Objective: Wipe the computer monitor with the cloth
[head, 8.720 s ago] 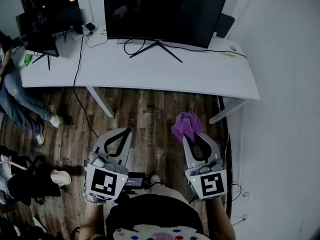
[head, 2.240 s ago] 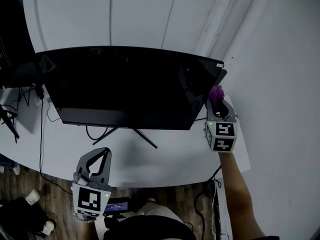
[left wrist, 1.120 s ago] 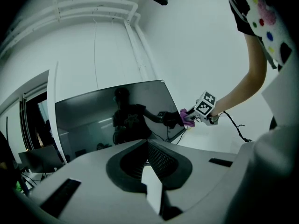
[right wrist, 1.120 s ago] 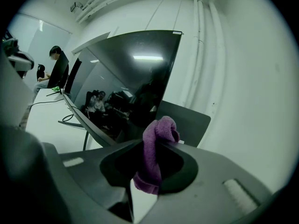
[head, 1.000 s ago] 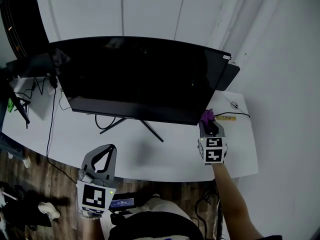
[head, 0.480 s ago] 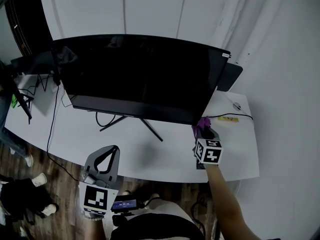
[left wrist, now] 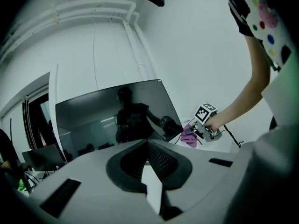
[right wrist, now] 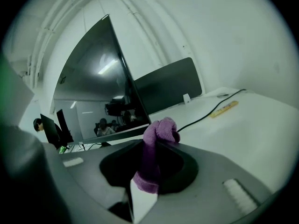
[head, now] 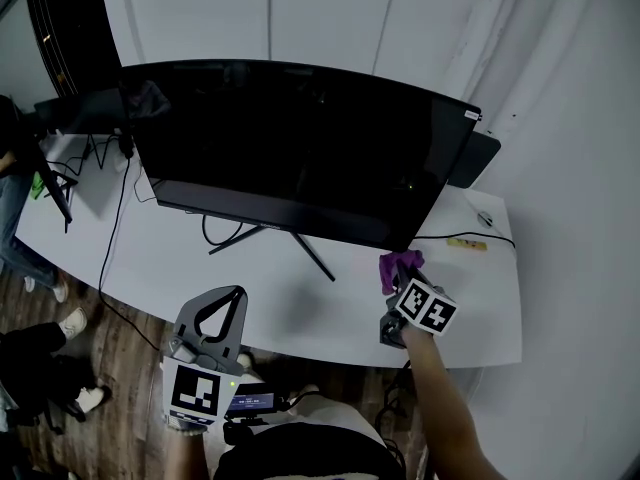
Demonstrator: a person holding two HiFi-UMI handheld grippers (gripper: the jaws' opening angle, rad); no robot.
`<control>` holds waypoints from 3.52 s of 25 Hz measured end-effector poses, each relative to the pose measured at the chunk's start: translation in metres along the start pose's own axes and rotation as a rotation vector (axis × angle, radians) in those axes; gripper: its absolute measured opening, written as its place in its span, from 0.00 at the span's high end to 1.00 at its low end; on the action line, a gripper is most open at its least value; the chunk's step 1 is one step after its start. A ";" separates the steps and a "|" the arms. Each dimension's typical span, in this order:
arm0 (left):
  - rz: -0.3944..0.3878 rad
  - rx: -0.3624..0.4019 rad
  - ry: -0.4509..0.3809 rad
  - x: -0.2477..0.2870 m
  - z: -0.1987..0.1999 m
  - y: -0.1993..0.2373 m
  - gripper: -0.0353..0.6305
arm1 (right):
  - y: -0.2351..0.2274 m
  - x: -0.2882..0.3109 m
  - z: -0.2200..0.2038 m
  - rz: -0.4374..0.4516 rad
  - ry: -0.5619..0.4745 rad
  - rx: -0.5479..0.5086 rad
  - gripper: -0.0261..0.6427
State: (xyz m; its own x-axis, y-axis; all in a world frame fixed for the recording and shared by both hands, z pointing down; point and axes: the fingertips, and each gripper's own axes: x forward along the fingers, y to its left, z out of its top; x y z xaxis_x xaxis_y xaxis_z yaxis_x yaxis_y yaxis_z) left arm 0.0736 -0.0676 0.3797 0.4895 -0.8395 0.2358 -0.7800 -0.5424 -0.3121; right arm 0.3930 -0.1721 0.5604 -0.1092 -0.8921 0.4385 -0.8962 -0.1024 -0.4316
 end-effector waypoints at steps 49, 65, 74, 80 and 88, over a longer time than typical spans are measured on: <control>0.077 -0.057 0.027 -0.009 -0.071 0.190 0.94 | 0.266 0.093 -0.095 0.272 0.223 0.069 0.82; 0.090 -0.078 0.042 -0.020 -0.106 0.251 0.94 | 0.356 0.120 -0.127 0.343 0.283 0.069 0.82; 0.073 -0.077 0.042 -0.018 -0.122 0.278 0.94 | 0.394 0.134 -0.142 0.368 0.294 0.084 0.82; 0.070 -0.077 0.048 -0.019 -0.131 0.292 0.94 | 0.423 0.141 -0.154 0.404 0.316 0.033 0.82; 0.090 -0.098 0.068 -0.026 -0.147 0.310 0.94 | 0.457 0.151 -0.167 0.435 0.350 -0.014 0.82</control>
State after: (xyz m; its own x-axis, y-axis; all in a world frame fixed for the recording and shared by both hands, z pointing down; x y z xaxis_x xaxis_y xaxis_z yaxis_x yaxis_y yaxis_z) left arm -0.2379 -0.2094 0.4120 0.3913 -0.8787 0.2734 -0.8553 -0.4569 -0.2443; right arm -0.1048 -0.2801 0.5606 -0.6044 -0.6509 0.4595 -0.7423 0.2504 -0.6216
